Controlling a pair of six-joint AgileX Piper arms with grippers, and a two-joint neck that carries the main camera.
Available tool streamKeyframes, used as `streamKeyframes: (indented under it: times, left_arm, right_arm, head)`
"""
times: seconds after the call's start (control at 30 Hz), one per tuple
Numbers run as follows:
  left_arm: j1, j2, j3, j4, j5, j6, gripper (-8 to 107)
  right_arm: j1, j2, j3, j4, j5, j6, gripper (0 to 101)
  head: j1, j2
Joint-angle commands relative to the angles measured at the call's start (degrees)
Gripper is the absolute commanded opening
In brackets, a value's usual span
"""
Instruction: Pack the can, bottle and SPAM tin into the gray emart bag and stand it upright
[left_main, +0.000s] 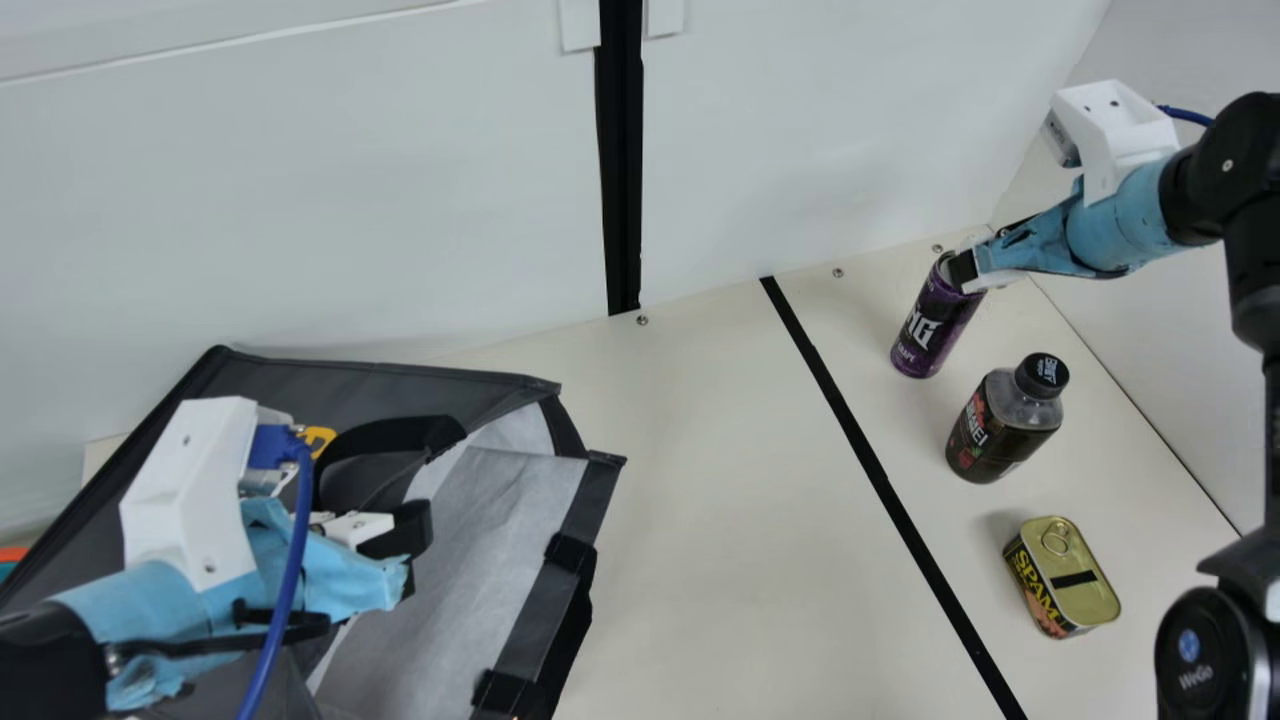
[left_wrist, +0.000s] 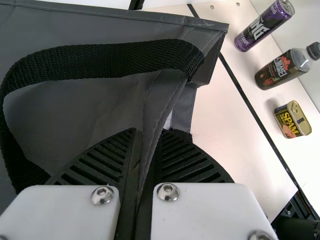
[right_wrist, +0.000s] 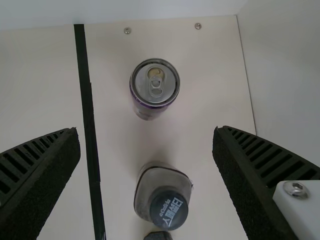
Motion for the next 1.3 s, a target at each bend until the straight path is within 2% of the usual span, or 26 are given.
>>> streamKeyframes:
  times: [0.0,0.5,1.27]
  left_arm:
    - [0.0,0.0,0.0,0.0,0.0,0.0,-8]
    - [0.0,0.0,0.0,0.0,0.0,0.0,-8]
    - [0.0,0.0,0.0,0.0,0.0,0.0,-8]
  right_arm:
    - [0.2,1.3,-0.86,-0.24,-0.03,-0.05,95]
    - [1.03,10.68,-7.49,-0.75,-0.03,0.57,95]
    - [2.57,21.36,-13.31,-0.34,-0.03,2.89,95]
  head:
    - [-1.3,-0.14]
    - [-1.3,-0.14]
    - [-1.3,-0.14]
